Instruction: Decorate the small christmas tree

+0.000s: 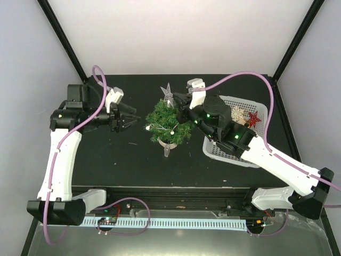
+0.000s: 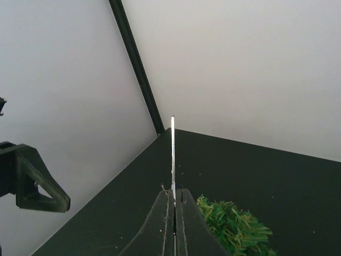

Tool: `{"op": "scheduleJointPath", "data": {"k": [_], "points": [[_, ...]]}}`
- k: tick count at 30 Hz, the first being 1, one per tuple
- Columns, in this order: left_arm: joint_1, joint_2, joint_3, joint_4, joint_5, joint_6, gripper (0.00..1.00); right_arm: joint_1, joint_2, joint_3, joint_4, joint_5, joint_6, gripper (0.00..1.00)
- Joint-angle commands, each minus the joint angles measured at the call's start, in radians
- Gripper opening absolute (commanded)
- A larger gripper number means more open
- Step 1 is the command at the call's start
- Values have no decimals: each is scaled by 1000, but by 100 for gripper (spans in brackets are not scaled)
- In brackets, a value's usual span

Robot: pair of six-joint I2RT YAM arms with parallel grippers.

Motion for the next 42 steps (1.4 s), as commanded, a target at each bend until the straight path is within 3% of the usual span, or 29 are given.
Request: {"op": "scheduleJointPath", "data": {"k": [1,42], "points": [[21,-33,-19,48,69,-9,68,-3,26,51,65,-24,-11,1],[61,-62,-40,76,166,-42,69,-20,93,-6,96,54,-32,1]]}}
